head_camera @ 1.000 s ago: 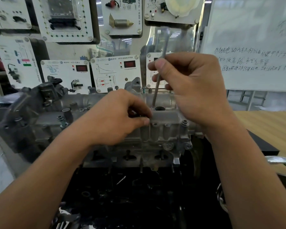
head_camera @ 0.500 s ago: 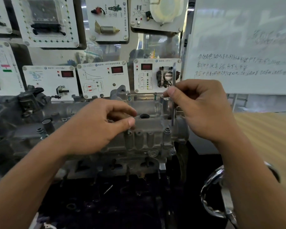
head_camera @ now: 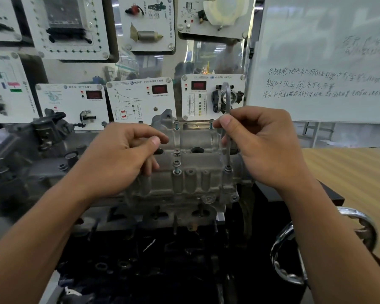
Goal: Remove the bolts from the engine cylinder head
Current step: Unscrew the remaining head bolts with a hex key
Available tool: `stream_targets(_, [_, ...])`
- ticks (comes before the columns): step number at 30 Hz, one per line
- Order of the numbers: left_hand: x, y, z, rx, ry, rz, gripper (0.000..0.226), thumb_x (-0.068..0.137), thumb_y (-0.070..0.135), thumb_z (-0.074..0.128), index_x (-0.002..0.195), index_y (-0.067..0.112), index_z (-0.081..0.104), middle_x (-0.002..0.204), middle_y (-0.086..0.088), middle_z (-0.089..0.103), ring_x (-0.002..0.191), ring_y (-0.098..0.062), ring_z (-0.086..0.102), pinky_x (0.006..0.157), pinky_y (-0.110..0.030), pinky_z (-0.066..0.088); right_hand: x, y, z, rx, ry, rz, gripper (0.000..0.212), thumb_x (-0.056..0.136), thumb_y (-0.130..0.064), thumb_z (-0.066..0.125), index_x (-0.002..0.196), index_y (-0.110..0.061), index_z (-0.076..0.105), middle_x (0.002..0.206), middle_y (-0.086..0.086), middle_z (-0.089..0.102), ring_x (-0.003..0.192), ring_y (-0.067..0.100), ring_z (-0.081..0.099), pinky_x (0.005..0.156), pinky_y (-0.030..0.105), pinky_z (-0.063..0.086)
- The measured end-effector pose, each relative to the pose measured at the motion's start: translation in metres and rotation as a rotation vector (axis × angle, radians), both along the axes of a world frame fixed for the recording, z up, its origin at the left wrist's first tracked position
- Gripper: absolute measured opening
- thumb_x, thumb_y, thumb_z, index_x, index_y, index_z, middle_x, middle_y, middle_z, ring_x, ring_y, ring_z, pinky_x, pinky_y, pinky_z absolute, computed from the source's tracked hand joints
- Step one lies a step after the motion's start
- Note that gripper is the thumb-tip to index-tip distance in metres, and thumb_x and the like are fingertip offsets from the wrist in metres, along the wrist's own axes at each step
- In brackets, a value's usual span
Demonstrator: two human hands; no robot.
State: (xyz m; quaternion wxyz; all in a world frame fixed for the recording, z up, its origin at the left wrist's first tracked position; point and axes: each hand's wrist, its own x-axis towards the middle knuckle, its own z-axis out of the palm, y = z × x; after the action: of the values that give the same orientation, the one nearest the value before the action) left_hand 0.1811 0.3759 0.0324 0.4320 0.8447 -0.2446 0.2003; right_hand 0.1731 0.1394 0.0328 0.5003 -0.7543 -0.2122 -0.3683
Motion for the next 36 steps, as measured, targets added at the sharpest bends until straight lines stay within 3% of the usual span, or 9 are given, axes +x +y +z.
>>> stream_targets(5, [-0.004, -0.002, -0.002, 0.163, 0.021, -0.113, 0.033, 0.099, 0.023, 0.057, 0.124, 0.044, 0.061, 0.107, 0.030, 0.070, 0.098, -0.005, 0.070, 0.085, -0.037, 0.059, 0.001, 0.005, 0.000, 0.011, 0.002, 0.010, 0.013, 0.094, -0.018, 0.066, 0.087, -0.015, 0.077, 0.071, 0.002, 0.073, 0.060, 0.003, 0.068, 0.064, 0.033, 0.060])
stream_targets(8, [-0.004, -0.003, -0.001, 0.134, 0.020, -0.084, 0.027, 0.098, 0.026, 0.058, 0.115, 0.045, 0.066, 0.083, 0.018, 0.076, 0.079, -0.031, 0.074, 0.072, -0.049, 0.061, 0.002, 0.006, -0.001, 0.006, 0.000, 0.000, 0.014, 0.094, -0.020, 0.066, 0.087, -0.014, 0.077, 0.070, 0.004, 0.072, 0.060, 0.003, 0.067, 0.064, 0.030, 0.058])
stream_targets(11, [-0.003, -0.002, -0.004, -0.032, -0.052, -0.041, 0.017, 0.095, 0.025, 0.062, 0.099, 0.038, 0.072, 0.068, 0.003, 0.072, 0.069, -0.018, 0.072, 0.066, -0.036, 0.059, 0.003, 0.003, -0.001, 0.010, -0.002, 0.003, 0.014, 0.094, -0.020, 0.066, 0.086, -0.015, 0.077, 0.069, 0.006, 0.072, 0.061, 0.006, 0.068, 0.065, 0.037, 0.059])
stream_targets(15, [-0.003, -0.008, -0.003, 0.291, -0.027, -0.038, 0.023, 0.088, 0.037, 0.067, 0.111, 0.041, 0.070, 0.098, 0.024, 0.070, 0.087, 0.002, 0.064, 0.073, -0.018, 0.049, 0.004, 0.002, -0.001, 0.018, -0.001, 0.007, 0.014, 0.094, -0.019, 0.066, 0.086, -0.016, 0.077, 0.069, 0.008, 0.072, 0.061, 0.011, 0.068, 0.067, 0.045, 0.060])
stream_targets(17, [-0.002, -0.012, -0.002, 0.363, -0.054, 0.002, 0.015, 0.087, 0.037, 0.069, 0.101, 0.035, 0.075, 0.093, 0.022, 0.068, 0.082, 0.002, 0.061, 0.071, -0.018, 0.049, 0.005, 0.002, -0.001, 0.017, -0.004, 0.006, 0.014, 0.094, -0.020, 0.066, 0.085, -0.017, 0.076, 0.069, 0.008, 0.072, 0.061, 0.012, 0.068, 0.067, 0.046, 0.060])
stream_targets(22, [-0.005, -0.016, -0.005, 0.165, -0.131, 0.070, 0.021, 0.079, 0.046, 0.073, 0.071, 0.027, 0.071, 0.069, 0.015, 0.068, 0.058, -0.003, 0.062, 0.054, -0.012, 0.048, 0.004, -0.002, -0.002, 0.030, 0.002, 0.003, 0.014, 0.094, -0.019, 0.066, 0.085, -0.016, 0.076, 0.071, 0.009, 0.072, 0.065, 0.022, 0.069, 0.068, 0.050, 0.059])
stream_targets(28, [-0.012, -0.023, -0.001, 0.239, -0.152, 0.116, 0.030, 0.075, 0.059, 0.068, 0.092, 0.034, 0.069, 0.075, 0.021, 0.065, 0.076, 0.007, 0.061, 0.061, -0.010, 0.044, 0.004, -0.007, -0.004, 0.027, 0.008, 0.008, 0.017, 0.096, -0.019, 0.064, 0.086, -0.014, 0.076, 0.074, 0.011, 0.072, 0.068, 0.034, 0.066, 0.064, 0.054, 0.056])
stream_targets(32, [-0.022, -0.054, 0.008, 0.121, -0.246, 0.033, 0.022, 0.090, 0.036, 0.064, 0.109, 0.029, 0.071, 0.087, 0.024, 0.067, 0.089, 0.011, 0.061, 0.073, -0.002, 0.047, 0.004, -0.013, -0.006, -0.045, -0.013, 0.032, 0.018, 0.098, -0.018, 0.060, 0.090, -0.015, 0.076, 0.077, 0.009, 0.073, 0.069, 0.034, 0.067, 0.065, 0.052, 0.054])
stream_targets(36, [-0.013, -0.084, 0.014, 0.220, -0.022, -0.143, 0.018, 0.099, 0.023, 0.058, 0.095, 0.015, 0.074, 0.078, -0.002, 0.074, 0.070, -0.012, 0.069, 0.070, -0.028, 0.056, 0.004, -0.020, -0.004, -0.117, -0.023, 0.136, 0.018, 0.097, -0.015, 0.059, 0.100, -0.018, 0.077, 0.091, 0.001, 0.077, 0.090, 0.015, 0.073, 0.084, 0.042, 0.059])
